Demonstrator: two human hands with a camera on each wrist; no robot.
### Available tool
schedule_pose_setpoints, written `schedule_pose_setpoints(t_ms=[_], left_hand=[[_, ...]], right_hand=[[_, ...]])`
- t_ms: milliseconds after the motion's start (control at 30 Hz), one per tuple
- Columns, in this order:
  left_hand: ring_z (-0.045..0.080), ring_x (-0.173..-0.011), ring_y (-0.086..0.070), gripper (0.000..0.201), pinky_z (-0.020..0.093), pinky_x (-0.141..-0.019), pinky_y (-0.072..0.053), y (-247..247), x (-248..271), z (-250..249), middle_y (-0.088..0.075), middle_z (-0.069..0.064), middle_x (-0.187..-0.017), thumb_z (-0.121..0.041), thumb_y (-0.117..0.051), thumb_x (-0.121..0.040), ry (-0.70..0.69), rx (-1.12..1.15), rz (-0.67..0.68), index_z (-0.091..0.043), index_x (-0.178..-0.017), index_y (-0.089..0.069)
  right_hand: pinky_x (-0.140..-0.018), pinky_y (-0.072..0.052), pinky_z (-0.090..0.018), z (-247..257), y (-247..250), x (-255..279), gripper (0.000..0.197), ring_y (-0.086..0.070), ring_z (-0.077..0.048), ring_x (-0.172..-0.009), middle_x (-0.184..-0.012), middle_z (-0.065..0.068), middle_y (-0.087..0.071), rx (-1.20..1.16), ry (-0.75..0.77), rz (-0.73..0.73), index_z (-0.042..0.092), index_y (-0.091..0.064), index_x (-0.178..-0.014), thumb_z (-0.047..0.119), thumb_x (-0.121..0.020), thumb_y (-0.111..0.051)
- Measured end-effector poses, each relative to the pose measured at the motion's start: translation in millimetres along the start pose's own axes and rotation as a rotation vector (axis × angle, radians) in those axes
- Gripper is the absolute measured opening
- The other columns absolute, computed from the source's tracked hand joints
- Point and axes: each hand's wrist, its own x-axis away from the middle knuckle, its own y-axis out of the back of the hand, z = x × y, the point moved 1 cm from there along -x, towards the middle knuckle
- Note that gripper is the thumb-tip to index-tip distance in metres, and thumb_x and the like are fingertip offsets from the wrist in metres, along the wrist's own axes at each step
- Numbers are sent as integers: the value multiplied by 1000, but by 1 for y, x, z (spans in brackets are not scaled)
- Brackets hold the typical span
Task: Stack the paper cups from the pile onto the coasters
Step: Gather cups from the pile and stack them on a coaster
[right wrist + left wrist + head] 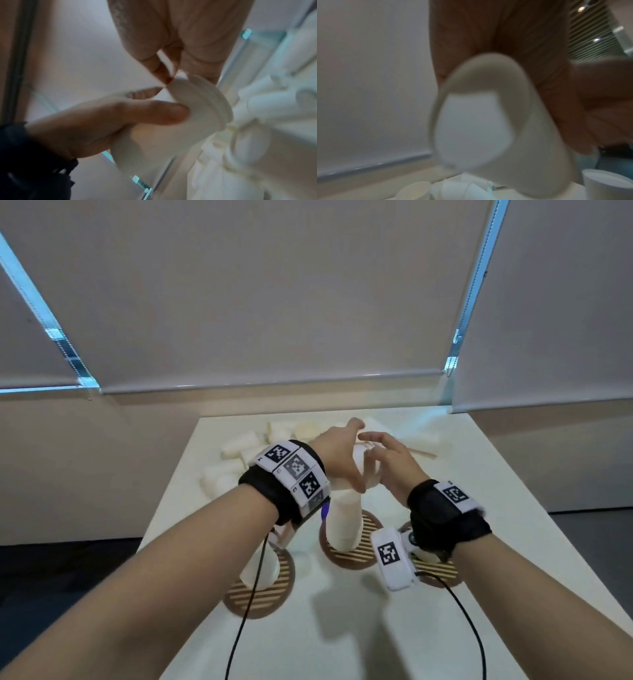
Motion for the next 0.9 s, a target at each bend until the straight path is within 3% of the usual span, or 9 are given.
schedule_pose_setpoints(t_ms=[67, 167, 233, 333, 467, 567, 633, 733, 900], left_hand=[[17, -92, -54, 78, 27, -69, -47, 20, 18, 22, -57, 0, -113, -39, -83, -63, 86, -80, 51, -23, -129, -46], [18, -78, -60, 58, 33, -63, -55, 43, 40, 49, -57, -2, -94, -43, -82, -64, 197, -12, 61, -23, -111, -57], [18, -67, -61, 52, 34, -66, -58, 50, 53, 61, -56, -2, -87, -40, -82, -66, 241, -8, 51, -22, -108, -58], [8, -56, -51, 48, 22, -51, -47, 51, 68, 80, -54, -4, -91, -36, -79, -70, 293, -147, 52, -22, -111, -57], [16, -75, -53, 48, 22, -51, -41, 30, 79, 106, -55, 3, -106, -29, -77, -73, 344, -253, 123, -17, -115, -56], [24, -99, -57, 57, 31, -75, -51, 0, 80, 123, -57, 7, -117, -27, -79, -71, 338, -293, 172, -16, -119, -51], [28, -106, -57, 63, 36, -85, -51, -21, 81, 132, -54, 10, -121, -20, -80, -70, 321, -315, 243, -14, -123, -47], [31, -100, -57, 62, 36, -78, -49, -49, 80, 143, -48, 11, -120, -10, -78, -70, 303, -344, 285, -13, -121, -42], [25, -83, -48, 59, 31, -70, -47, -61, 66, 157, -43, 10, -117, -2, -68, -73, 317, -293, 181, -15, -121, -37]], right_hand=[[-73, -45, -39, -6, -20, -2, 35, -53, -30, -92, -106, -17, -54, -132, -93, -19, 16, -55, -101, -5, -85, -31], [-60, -45, -33, -14, -54, 3, 41, -54, -26, -75, -91, -15, -54, -220, -194, 6, 6, -47, -120, -7, -89, -25], [-56, -48, -30, -21, -74, 8, 43, -55, -25, -72, -93, -17, -55, -127, -254, 102, -1, -45, -127, -9, -88, -27], [-71, -49, -27, -29, -97, 11, 43, -55, -25, -92, -109, -15, -56, 234, -267, 251, 4, -44, -133, -3, -90, -39], [-98, -40, -29, -30, -90, 4, 38, -54, -23, -117, -131, -10, -56, 645, -17, 106, 11, -54, -128, 11, -90, -50], [-103, -40, -32, -30, -70, -3, 38, -48, -24, -124, -134, -8, -50, 807, 59, -41, 15, -61, -120, 6, -84, -55], [-104, -39, -35, -33, -58, -6, 39, -41, -27, -127, -137, -9, -45, 960, 48, -92, 16, -59, -122, 7, -85, -56], [-104, -41, -38, -41, -43, -8, 47, -42, -30, -127, -139, -11, -41, 1040, -90, -34, 18, -50, -132, 13, -85, -59], [-99, -45, -36, -53, -37, -11, 66, -49, -31, -121, -136, -12, -44, 969, -145, 127, 25, -39, -138, 2, -80, -62]])
